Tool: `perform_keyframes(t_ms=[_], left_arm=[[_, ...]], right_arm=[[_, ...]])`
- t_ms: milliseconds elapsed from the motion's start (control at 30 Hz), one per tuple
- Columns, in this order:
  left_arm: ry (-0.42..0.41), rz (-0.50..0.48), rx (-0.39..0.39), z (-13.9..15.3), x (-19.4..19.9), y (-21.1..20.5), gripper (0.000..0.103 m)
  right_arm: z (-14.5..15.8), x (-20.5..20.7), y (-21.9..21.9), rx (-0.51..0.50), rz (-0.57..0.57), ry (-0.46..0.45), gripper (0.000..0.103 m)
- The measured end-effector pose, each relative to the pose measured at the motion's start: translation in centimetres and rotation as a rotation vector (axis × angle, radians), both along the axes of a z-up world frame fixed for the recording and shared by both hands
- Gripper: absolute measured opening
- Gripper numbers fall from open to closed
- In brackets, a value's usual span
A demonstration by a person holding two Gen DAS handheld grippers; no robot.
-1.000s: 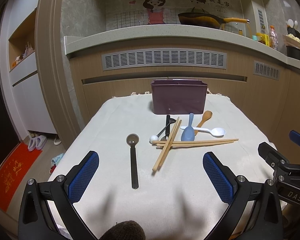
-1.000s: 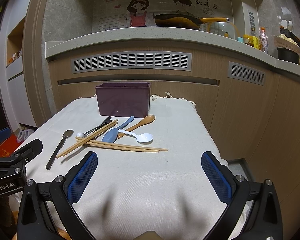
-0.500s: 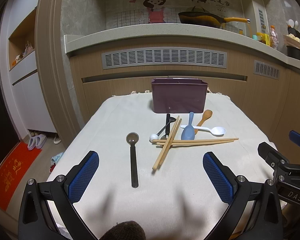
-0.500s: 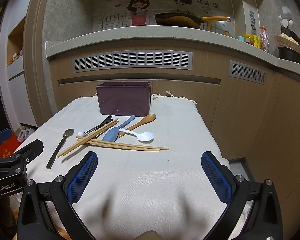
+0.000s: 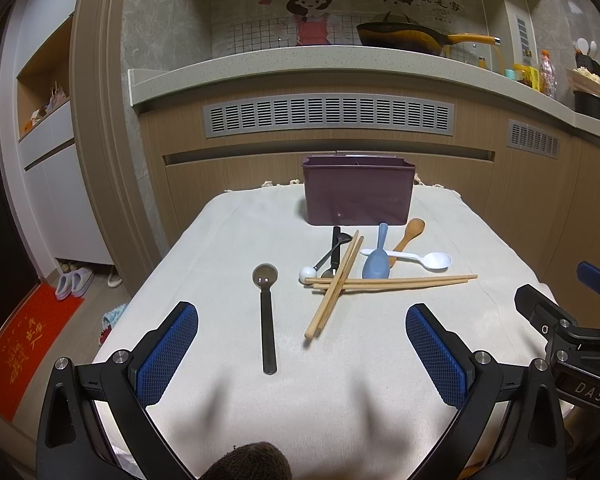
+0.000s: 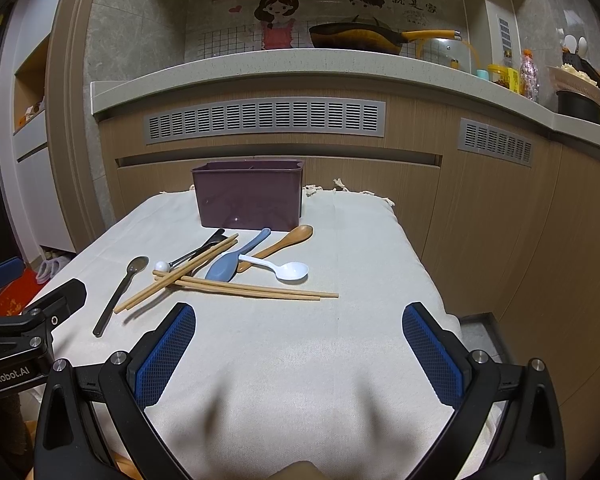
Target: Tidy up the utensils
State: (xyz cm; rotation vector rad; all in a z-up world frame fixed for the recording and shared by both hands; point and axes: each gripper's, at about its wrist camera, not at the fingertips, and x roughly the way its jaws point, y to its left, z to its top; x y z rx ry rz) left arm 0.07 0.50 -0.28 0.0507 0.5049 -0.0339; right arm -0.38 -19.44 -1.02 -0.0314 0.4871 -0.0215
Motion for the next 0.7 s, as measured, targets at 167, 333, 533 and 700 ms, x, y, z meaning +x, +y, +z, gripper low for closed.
perform_keyframes(t_ms=[167,333,533,700], left_arm=[[0.0,0.001,0.0,0.0,0.0,0.0,0.103],[0.0,0.0,0.0,0.01,0.0,0.02,0.103],[0.001,0.001,-0.001,-0.03,0.0,0.03,0.103],[0.005,0.002,-0.001,-0.16,0.07,0.04,0.103]], right_arm=[[0.02,0.01,0.02,0.001,-0.001,0.0,0.103],[0.02,0.03,0.01,0.002,-0.001,0.001,0.103],[0.11,0.08,-0.03,0.002,-0.001,0.001,0.103],[0.0,0.1,0.05,0.003,-0.002,0.003,0.103]])
